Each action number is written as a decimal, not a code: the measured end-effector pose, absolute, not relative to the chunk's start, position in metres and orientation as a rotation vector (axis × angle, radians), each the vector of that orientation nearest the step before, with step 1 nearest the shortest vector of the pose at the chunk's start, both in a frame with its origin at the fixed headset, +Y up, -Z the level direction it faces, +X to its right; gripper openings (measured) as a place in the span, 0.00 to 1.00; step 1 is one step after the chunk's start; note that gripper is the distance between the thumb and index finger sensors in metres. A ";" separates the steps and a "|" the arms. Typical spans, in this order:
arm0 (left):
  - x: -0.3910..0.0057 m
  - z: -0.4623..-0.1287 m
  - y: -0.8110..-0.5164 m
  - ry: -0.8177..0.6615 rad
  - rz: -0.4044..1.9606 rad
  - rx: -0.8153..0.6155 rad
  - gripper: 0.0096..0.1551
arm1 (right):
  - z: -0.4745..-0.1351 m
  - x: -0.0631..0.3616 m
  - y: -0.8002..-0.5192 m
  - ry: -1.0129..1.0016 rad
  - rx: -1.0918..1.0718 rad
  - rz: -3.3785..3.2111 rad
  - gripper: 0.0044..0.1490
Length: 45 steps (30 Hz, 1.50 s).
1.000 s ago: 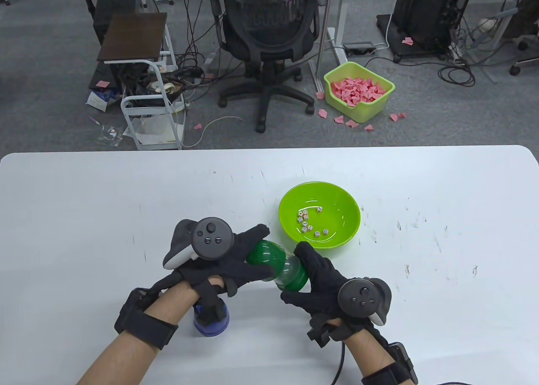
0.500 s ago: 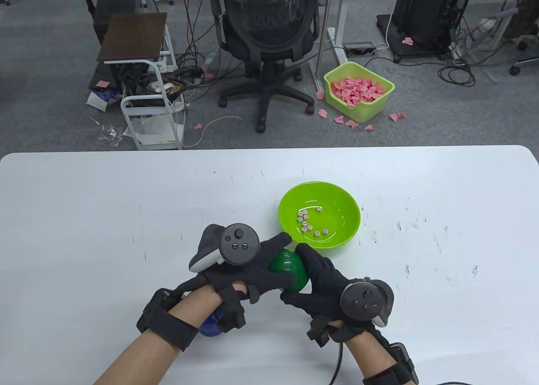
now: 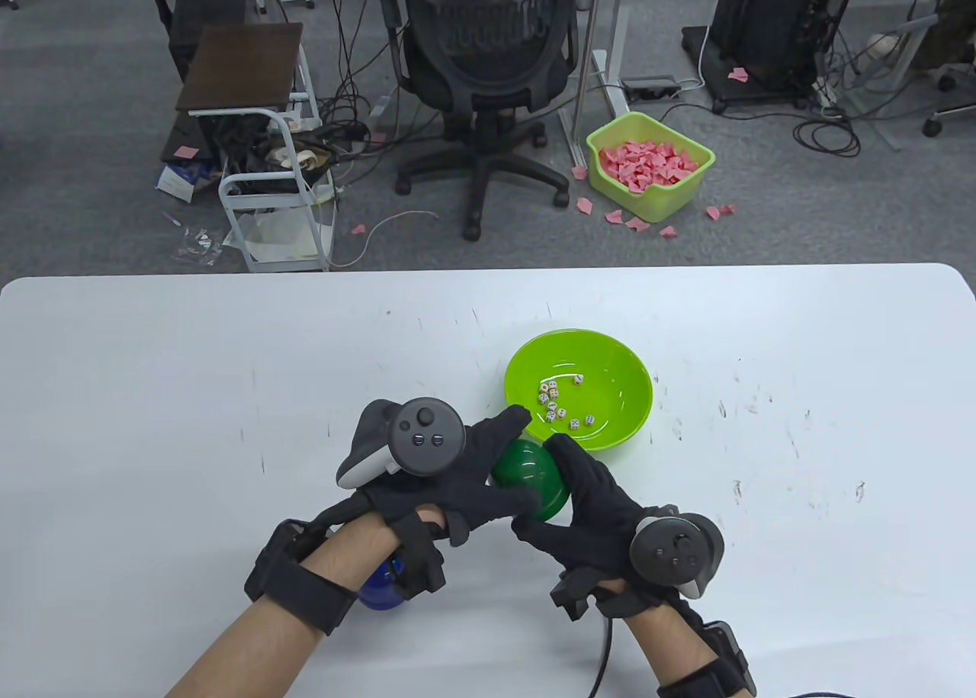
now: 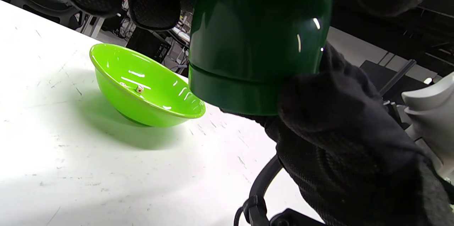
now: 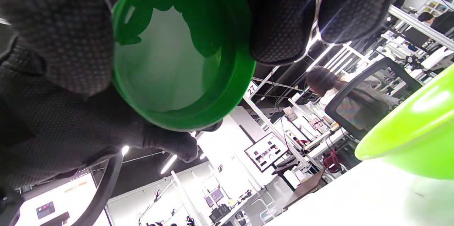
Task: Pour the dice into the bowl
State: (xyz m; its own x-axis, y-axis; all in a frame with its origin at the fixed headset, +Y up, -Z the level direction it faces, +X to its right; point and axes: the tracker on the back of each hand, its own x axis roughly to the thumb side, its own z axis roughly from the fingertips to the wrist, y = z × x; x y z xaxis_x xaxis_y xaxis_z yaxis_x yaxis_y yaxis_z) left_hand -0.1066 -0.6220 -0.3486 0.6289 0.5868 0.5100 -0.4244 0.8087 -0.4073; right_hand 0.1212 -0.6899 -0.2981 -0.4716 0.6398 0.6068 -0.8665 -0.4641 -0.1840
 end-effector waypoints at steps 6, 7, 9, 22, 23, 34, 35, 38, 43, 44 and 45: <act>-0.131 -0.350 -0.621 -0.647 0.615 -0.223 0.60 | -0.299 0.124 -0.690 -0.595 0.570 2.008 0.64; -0.137 -0.350 -0.622 -0.637 0.618 -0.221 0.60 | -0.299 0.124 -0.690 -0.596 0.570 2.005 0.64; -0.155 -0.351 -0.626 -0.606 0.611 -0.197 0.60 | -0.299 0.124 -0.691 -0.585 0.570 2.001 0.64; -0.267 -0.338 -0.695 -0.378 0.587 -0.066 0.59 | -0.304 0.117 -0.707 -0.474 0.571 2.003 0.63; -0.273 -0.337 -0.700 -0.365 0.618 -0.061 0.59 | -0.305 0.116 -0.710 -0.450 0.570 2.016 0.64; -0.282 -0.337 -0.712 -0.371 0.700 -0.052 0.59 | -0.318 0.092 -0.724 -0.280 0.609 2.126 0.63; -0.282 -0.337 -0.713 -0.369 0.703 -0.053 0.59 | -0.319 0.090 -0.725 -0.261 0.617 2.134 0.63; -0.283 -0.338 -0.715 -0.363 0.702 -0.058 0.59 | -0.320 0.082 -0.731 -0.197 0.622 2.178 0.63; -0.287 -0.338 -0.718 -0.346 0.706 -0.056 0.59 | -0.321 0.068 -0.742 -0.083 0.616 2.279 0.63; -0.288 -0.338 -0.719 -0.342 0.709 -0.058 0.59 | -0.321 0.066 -0.744 -0.068 0.619 2.308 0.63; -0.288 -0.339 -0.720 -0.339 0.710 -0.063 0.59 | -0.320 0.064 -0.745 -0.052 0.625 2.341 0.63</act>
